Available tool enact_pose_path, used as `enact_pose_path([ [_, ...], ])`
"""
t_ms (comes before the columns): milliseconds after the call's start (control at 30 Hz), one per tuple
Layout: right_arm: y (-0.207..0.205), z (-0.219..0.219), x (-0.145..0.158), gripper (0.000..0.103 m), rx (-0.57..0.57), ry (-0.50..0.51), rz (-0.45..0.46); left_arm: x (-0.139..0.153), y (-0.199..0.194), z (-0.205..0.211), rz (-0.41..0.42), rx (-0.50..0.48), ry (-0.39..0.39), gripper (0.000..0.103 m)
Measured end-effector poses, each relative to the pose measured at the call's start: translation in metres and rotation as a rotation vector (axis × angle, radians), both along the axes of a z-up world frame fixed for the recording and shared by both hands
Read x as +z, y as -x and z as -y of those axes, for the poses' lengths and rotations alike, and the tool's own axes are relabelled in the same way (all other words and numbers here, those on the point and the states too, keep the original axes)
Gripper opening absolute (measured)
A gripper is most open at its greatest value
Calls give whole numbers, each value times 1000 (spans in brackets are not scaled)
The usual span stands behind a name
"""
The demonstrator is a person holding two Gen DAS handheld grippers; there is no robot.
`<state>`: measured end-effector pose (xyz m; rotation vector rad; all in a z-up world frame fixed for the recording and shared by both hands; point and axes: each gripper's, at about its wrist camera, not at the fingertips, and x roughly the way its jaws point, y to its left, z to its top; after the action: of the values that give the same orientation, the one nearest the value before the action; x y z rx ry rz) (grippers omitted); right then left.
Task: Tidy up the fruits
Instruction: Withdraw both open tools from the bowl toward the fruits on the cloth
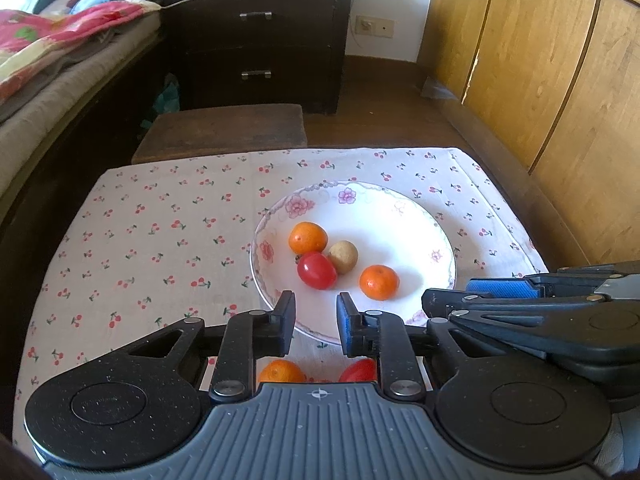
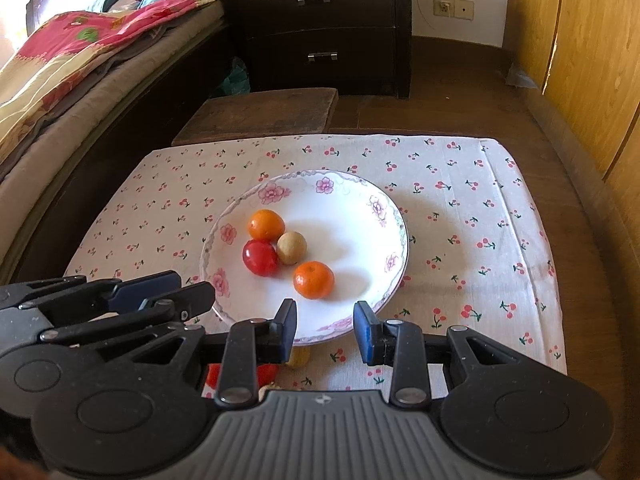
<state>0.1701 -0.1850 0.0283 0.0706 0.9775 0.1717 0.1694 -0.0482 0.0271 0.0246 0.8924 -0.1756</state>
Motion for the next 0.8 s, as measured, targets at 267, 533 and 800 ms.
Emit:
enact_pose_path([
  [267,14,-1,-2,34,13,-5,-17,-2,13,-5,-22,-20,17,29],
  [533,26,-8,-7,34,44,-4,-42,-11,24,-20,-80,-20,81,33],
  [800,27,-2,-20,37,33,-17,-92,-19,23,-23,-101,-8,90,42],
])
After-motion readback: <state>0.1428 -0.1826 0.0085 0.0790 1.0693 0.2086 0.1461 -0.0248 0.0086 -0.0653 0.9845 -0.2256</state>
